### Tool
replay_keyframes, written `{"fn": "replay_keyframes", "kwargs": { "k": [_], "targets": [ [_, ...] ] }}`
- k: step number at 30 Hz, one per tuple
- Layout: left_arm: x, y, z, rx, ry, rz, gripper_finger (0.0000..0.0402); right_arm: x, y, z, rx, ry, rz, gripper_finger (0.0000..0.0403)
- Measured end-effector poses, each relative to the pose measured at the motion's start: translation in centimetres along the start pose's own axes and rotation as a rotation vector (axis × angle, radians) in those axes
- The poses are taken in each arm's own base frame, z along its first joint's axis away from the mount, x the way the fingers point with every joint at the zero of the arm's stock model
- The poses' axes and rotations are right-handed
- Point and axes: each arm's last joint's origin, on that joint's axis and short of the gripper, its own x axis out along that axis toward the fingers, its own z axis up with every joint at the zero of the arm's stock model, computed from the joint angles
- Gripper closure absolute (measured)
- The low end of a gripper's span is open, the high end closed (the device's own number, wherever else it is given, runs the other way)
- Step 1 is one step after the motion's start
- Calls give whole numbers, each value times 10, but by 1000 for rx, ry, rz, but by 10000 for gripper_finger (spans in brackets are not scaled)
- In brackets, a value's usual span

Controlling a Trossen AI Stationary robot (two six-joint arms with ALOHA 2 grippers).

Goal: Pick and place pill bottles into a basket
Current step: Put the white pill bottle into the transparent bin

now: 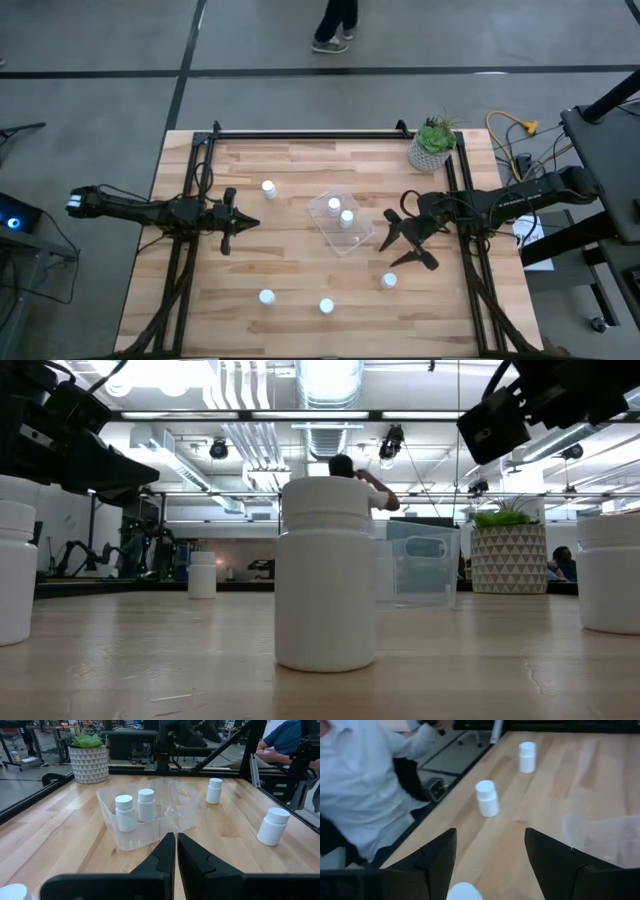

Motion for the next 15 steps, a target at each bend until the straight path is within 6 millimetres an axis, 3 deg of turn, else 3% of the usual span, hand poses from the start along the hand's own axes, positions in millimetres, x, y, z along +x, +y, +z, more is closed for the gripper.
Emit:
{"fn": "replay_keyframes", "kwargs": {
  "k": [15],
  "targets": [
    [0, 0, 0, -2, -2, 0, 402, 2, 0, -38, -42, 11, 4, 179]
  ]
}}
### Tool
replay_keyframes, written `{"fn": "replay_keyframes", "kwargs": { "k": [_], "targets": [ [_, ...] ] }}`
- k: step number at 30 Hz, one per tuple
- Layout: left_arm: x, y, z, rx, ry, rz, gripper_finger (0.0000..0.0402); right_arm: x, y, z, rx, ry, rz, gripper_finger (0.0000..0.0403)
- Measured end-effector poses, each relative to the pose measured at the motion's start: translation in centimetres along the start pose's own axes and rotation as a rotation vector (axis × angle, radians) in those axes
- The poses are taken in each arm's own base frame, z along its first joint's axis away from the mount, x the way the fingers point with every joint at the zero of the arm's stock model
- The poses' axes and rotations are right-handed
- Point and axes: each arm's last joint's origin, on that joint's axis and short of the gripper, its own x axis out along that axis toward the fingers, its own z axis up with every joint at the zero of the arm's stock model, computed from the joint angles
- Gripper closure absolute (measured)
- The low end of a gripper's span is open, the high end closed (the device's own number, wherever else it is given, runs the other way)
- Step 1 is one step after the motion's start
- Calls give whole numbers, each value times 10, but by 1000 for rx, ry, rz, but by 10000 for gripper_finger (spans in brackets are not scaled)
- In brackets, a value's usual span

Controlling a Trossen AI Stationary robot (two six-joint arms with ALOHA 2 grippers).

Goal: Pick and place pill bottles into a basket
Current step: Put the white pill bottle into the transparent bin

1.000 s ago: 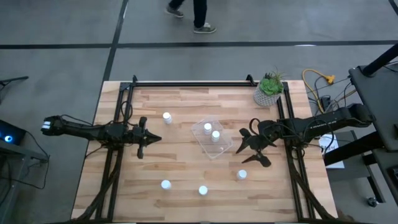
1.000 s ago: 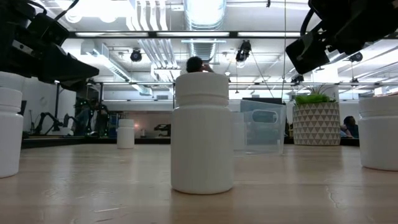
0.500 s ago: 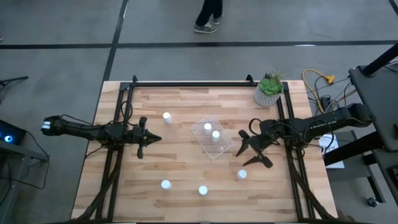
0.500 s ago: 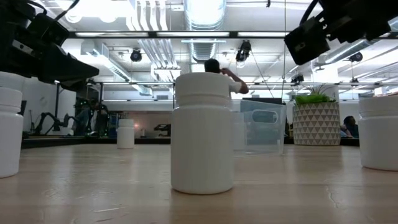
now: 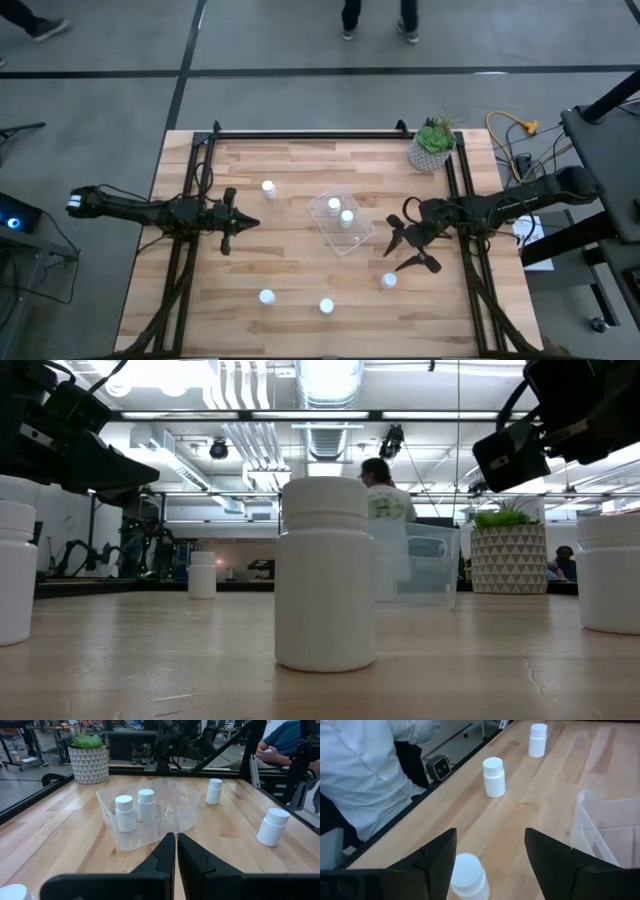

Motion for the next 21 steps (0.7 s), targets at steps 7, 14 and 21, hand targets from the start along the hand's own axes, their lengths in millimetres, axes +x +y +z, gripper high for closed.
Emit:
{"fn": "replay_keyframes", "kwargs": {
  "k": [7, 14, 21],
  "targets": [
    [0, 0, 0, -2, -4, 0, 402, -10, 3, -14, 8, -42, -79, 179],
    [0, 0, 1, -2, -7, -1, 402, -25, 10, -20, -15, -121, -103, 179],
    [0, 0, 1, -2, -6, 0, 402, -32, 14, -30, -17, -155, -102, 179]
  ]
}}
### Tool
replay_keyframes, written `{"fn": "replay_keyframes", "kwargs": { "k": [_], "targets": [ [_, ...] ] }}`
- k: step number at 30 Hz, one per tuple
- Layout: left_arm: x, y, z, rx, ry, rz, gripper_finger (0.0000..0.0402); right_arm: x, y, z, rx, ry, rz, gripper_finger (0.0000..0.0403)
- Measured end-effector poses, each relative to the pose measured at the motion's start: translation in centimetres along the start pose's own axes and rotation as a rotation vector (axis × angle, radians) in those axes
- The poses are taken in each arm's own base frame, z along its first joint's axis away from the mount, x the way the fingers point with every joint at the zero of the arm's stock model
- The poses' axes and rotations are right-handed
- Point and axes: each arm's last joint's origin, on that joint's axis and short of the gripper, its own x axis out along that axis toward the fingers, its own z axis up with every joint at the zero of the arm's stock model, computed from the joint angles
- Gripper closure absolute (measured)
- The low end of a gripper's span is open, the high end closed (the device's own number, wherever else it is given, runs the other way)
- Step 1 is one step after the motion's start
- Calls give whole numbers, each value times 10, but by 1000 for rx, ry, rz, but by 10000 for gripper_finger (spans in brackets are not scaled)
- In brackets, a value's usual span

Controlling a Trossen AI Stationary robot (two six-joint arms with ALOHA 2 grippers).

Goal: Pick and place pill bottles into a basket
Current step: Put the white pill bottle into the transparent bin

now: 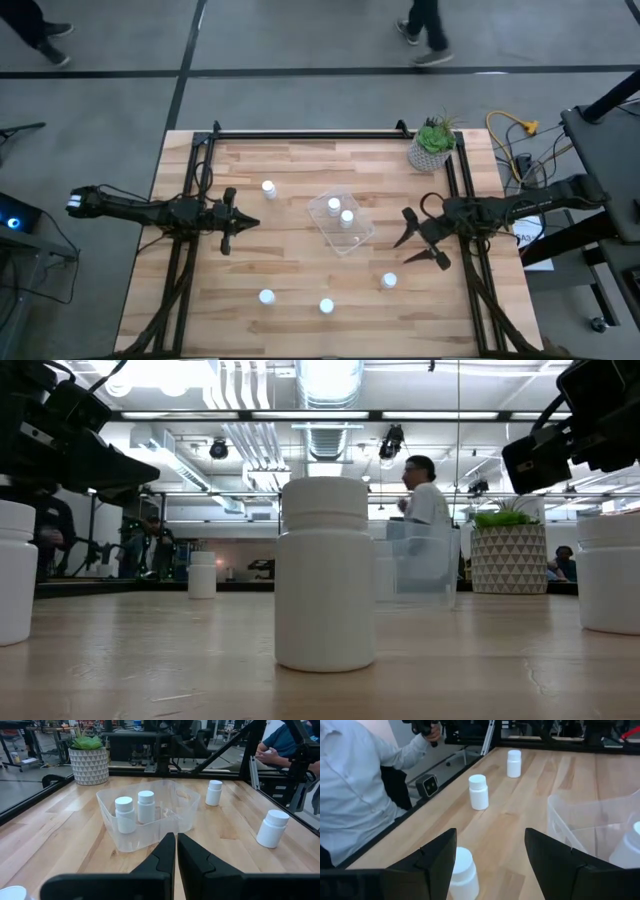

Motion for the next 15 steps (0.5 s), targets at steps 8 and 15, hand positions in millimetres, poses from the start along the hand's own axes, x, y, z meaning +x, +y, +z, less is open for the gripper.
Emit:
{"fn": "replay_keyframes", "kwargs": {
  "k": [8, 15],
  "targets": [
    [0, 0, 0, 0, 0, 0, 402, -1, 0, -9, 35, 21, -1, 179],
    [0, 0, 0, 0, 0, 0, 402, -1, 0, -9, 45, 20, -1, 179]
  ]
}}
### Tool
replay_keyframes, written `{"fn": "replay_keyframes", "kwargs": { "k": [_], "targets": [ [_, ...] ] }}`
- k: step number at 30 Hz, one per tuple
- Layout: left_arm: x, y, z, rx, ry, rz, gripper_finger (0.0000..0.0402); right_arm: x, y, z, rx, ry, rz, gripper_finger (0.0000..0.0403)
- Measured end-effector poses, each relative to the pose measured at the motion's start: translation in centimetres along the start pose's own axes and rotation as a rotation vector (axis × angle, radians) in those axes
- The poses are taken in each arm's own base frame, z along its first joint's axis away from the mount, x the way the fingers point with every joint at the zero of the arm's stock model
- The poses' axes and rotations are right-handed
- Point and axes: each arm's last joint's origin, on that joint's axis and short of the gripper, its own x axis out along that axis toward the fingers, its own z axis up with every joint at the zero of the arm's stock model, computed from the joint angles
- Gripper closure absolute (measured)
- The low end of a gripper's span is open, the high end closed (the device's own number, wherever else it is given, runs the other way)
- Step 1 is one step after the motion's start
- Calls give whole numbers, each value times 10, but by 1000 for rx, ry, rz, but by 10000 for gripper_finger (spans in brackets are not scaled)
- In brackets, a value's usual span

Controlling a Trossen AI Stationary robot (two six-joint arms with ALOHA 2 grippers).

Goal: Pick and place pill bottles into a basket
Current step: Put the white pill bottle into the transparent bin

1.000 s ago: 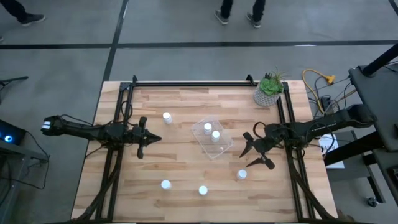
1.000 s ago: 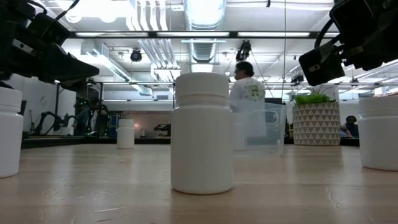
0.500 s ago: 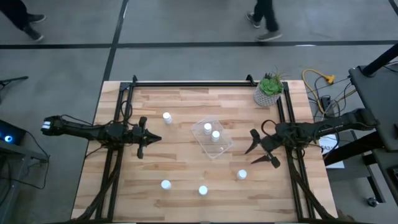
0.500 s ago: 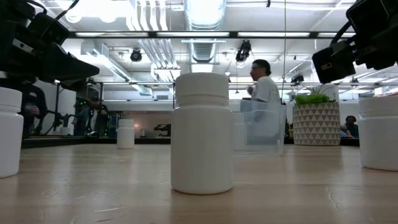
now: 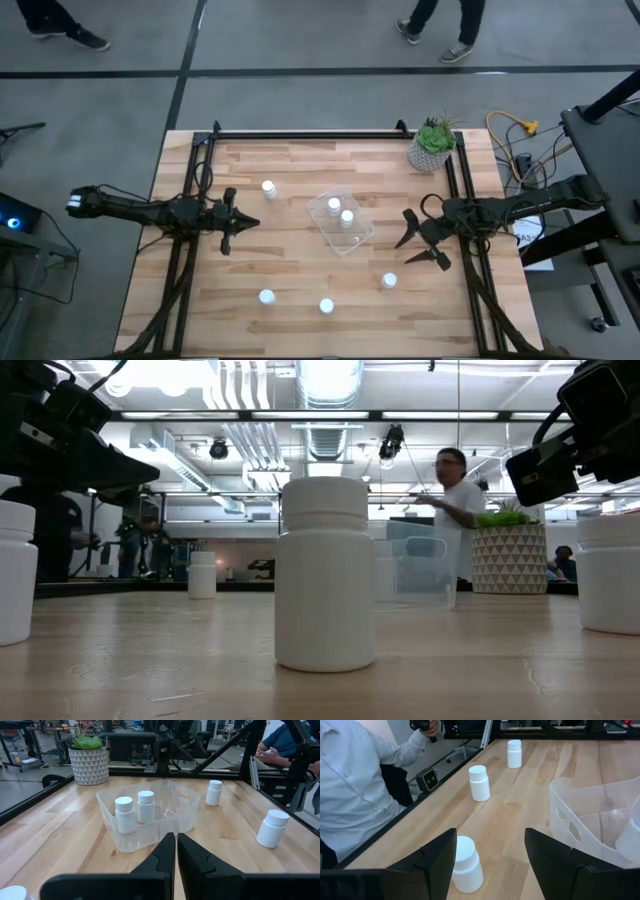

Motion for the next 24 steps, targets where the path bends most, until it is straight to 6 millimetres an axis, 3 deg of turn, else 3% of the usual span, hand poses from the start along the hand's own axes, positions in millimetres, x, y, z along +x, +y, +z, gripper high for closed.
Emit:
{"fn": "replay_keyframes", "kwargs": {
  "k": [17, 24],
  "targets": [
    [0, 0, 0, 1, -2, 0, 402, 0, 0, 2, -14, -20, -2, 179],
    [0, 0, 2, -2, -19, -1, 402, -1, -5, 3, 56, -49, -183, 179]
  ]
}}
